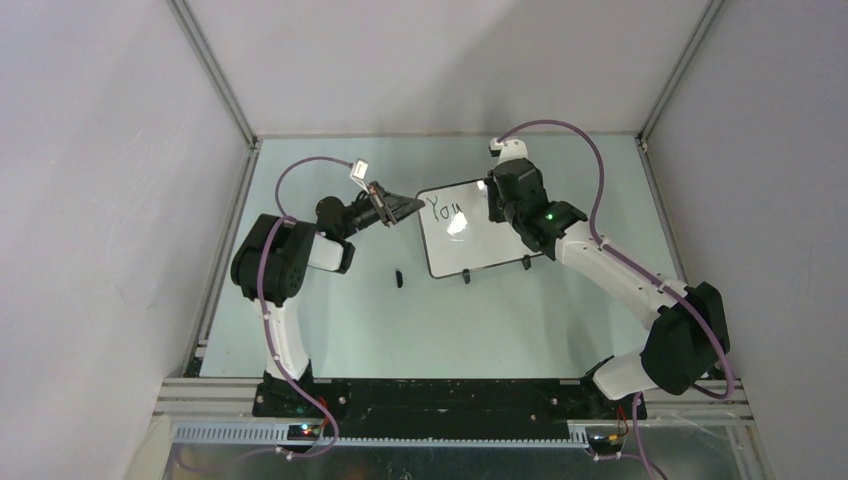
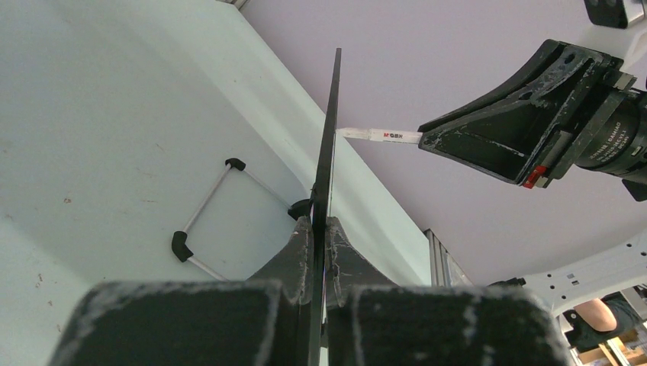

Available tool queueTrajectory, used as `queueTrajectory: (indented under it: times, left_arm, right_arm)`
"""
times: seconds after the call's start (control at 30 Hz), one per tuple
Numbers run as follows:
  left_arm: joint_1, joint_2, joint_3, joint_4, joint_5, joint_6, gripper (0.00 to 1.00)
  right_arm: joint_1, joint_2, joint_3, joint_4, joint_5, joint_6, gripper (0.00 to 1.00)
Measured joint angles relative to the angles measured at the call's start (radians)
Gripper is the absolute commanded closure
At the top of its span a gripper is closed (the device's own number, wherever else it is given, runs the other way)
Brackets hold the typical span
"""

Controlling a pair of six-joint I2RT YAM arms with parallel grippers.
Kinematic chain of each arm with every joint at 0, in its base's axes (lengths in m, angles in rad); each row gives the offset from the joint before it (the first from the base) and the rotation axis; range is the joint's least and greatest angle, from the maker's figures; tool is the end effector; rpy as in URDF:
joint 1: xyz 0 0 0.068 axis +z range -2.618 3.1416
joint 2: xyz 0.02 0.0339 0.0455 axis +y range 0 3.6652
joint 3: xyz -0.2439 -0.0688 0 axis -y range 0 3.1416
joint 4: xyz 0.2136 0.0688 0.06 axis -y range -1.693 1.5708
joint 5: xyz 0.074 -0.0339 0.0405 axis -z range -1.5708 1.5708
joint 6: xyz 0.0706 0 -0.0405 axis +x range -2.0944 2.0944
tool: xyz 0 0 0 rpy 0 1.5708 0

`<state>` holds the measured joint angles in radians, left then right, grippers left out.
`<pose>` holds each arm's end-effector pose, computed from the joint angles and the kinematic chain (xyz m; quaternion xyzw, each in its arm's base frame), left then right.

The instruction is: Write a sentence on the whiteboard

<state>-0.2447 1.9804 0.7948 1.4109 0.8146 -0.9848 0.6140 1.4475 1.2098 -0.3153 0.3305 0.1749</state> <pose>0.3488 -0.1400 0.1892 0.0819 0.6455 -0.6158 0.4443 0.2842 0.1723 0.2896 -0.1094 0.8582 0.0521 0.4989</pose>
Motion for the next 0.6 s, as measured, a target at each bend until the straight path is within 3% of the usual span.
queueTrajectory:
  times: [0.6]
  left_arm:
    - [0.0,0.0,0.0,0.0,0.002,0.0,1.0]
  right_arm:
    - [0.022,0.003,0.0,-0.003,-0.052,-0.003,1.0]
